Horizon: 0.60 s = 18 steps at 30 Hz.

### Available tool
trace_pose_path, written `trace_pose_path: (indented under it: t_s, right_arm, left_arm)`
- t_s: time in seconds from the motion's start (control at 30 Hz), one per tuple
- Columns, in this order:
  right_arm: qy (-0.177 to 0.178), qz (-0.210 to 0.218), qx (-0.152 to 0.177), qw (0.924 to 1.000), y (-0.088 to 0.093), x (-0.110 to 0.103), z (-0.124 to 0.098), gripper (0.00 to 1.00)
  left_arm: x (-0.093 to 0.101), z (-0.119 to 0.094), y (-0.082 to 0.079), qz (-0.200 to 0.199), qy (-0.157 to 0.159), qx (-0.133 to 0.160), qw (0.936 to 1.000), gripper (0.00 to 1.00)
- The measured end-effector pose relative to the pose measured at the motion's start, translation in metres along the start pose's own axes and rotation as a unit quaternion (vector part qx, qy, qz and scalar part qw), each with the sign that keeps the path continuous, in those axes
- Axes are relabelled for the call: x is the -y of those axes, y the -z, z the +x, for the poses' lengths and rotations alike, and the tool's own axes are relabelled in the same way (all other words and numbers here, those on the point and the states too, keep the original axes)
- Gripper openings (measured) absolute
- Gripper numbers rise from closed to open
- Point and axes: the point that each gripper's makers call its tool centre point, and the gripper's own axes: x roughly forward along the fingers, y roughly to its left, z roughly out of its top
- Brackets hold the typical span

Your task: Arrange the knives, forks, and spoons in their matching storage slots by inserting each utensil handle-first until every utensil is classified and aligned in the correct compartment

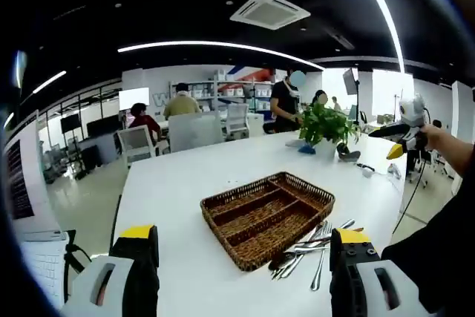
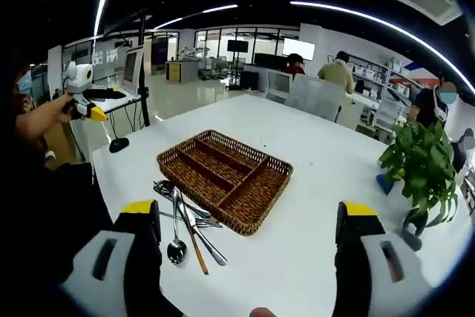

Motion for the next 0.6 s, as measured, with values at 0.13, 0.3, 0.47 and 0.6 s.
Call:
trace_pose_path:
  t_s: [0.13,0.3,0.47,0.6]
  right_arm:
    - [0.004,0.007,0.001,1.0000,0.0029,0.0049,-0.0026,0.99]
    - [0.005,0.005,0.004,1.0000,0.0023,0.0054,-0.0035,0.99]
    - [0.002,0.003,0.008,1.0000,-0.0001,0.0042,-0.0041,0.99]
    - [0.001,0.005,0.008,1.0000,0.0006,0.0025,-0.0041,0.99]
  left_arm:
    - [0.0042,0.0008,0.0000,0.011,0.003,-0.007,0.9999,1.00]
    - [0.0067,0.0020,-0.0029,0.012,0.004,-0.002,0.9999,1.00]
    - [0.0055,0.0015,-0.0032,0.011,0.003,0.000,0.9999,1.00]
    - [0.0043,0.0020,-0.0023,0.004,0.005,-0.001,1.0000,1.00]
